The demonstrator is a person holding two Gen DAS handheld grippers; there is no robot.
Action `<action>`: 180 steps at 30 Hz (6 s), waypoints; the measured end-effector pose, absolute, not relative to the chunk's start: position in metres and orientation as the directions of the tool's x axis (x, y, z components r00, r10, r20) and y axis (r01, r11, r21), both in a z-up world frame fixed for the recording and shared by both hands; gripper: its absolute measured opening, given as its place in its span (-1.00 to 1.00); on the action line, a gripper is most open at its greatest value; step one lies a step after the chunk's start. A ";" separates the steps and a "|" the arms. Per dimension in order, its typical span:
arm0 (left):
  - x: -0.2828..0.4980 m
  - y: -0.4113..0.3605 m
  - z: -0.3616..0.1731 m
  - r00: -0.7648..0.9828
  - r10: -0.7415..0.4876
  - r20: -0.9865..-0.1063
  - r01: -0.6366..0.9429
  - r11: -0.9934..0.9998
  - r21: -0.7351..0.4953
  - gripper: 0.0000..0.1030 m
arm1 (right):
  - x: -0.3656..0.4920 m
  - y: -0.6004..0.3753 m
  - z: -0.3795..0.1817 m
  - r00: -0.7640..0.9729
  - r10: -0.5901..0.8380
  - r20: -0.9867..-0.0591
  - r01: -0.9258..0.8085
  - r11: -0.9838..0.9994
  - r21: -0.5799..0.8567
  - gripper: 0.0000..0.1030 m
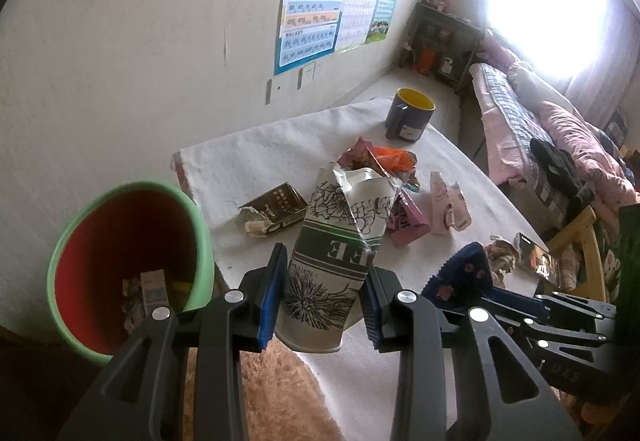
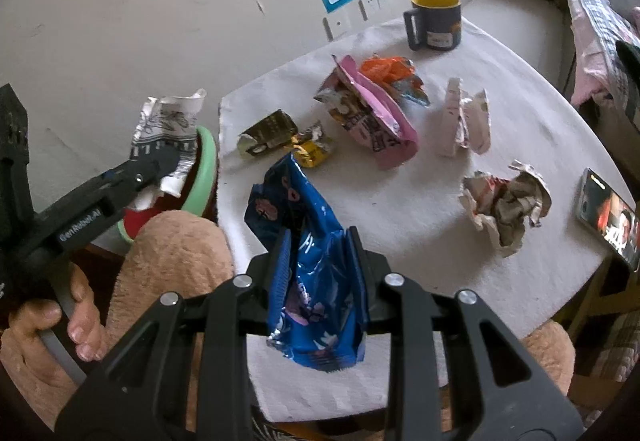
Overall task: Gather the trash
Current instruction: 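Carry the blue wrapper with the right gripper while the left carries the paper cup to the bucket, then open both grippers over the green bucket to release cup and blue wrapper, then grasp the brown box with the QR code using the left gripper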
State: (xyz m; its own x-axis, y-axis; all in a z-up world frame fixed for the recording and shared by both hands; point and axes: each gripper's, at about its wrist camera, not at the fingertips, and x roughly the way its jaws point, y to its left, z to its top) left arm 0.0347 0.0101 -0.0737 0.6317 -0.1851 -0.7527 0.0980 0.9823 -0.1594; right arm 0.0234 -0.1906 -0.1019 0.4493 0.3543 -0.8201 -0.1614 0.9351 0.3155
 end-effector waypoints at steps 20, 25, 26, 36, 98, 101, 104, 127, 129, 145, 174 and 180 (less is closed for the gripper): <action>0.023 0.047 -0.068 0.676 -0.177 -0.715 0.025 0.976 -0.218 -0.37 | 0.025 -0.169 -0.087 0.474 0.327 -0.818 -0.186 0.945 0.270 -0.46; 0.021 0.053 -0.067 0.682 -0.175 -0.710 0.011 0.973 -0.230 -0.37 | 0.027 -0.163 -0.082 0.478 0.325 -0.816 -0.199 0.945 0.260 -0.46; 0.021 0.055 -0.067 0.684 -0.174 -0.709 0.008 0.973 -0.232 -0.37 | 0.028 -0.161 -0.082 0.478 0.326 -0.816 -0.203 0.945 0.258 -0.46; 0.016 0.080 -0.067 0.699 -0.154 -0.698 -0.047 0.965 -0.260 -0.37 | 0.031 -0.136 -0.078 0.466 0.333 -0.819 -0.247 0.938 0.241 -0.46; 0.010 0.227 -0.133 0.588 0.053 -0.807 -0.367 0.907 -0.208 -0.35 | 0.104 0.048 -0.091 0.312 0.443 -0.840 -0.505 0.827 0.248 -0.45; 0.011 0.229 -0.134 0.584 0.058 -0.810 -0.368 0.908 -0.201 -0.33 | 0.105 0.054 -0.093 0.311 0.443 -0.841 -0.512 0.824 0.245 -0.42; 0.010 0.232 -0.138 0.574 0.067 -0.816 -0.384 0.902 -0.196 -0.27 | 0.107 0.058 -0.095 0.304 0.454 -0.837 -0.514 0.818 0.257 -0.29; 0.017 0.157 -0.099 0.668 0.002 -0.744 -0.196 0.965 -0.174 0.57 | 0.045 -0.082 -0.042 0.741 0.457 -0.491 -0.363 0.889 0.279 0.91; 0.022 0.140 -0.094 0.673 -0.018 -0.739 -0.145 0.977 -0.155 0.62 | 0.033 -0.100 -0.039 0.801 0.367 -0.473 -0.315 0.930 0.188 0.91; 0.185 0.034 -0.141 0.430 -0.044 -0.902 0.280 0.956 0.087 0.60 | 0.006 -0.207 -0.094 0.671 0.361 -0.648 -0.176 0.926 0.335 0.91; 0.172 0.004 -0.160 0.263 -0.126 -0.956 0.287 0.957 -0.047 -0.59 | 0.009 -0.220 -0.134 0.535 0.454 -0.713 -0.158 0.882 0.444 0.91; 0.100 0.039 -0.127 0.384 -0.260 -0.886 0.169 0.963 -0.209 -0.59 | 0.023 -0.216 -0.136 0.519 0.425 -0.742 -0.135 0.898 0.420 0.89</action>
State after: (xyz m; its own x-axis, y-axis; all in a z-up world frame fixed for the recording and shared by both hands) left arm 0.1003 0.0389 -0.1269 0.3837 -0.2599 -0.8861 0.1692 0.9631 -0.2093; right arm 0.0235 -0.2157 -0.1360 0.5187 0.4249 -0.7419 -0.1348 0.8975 0.4199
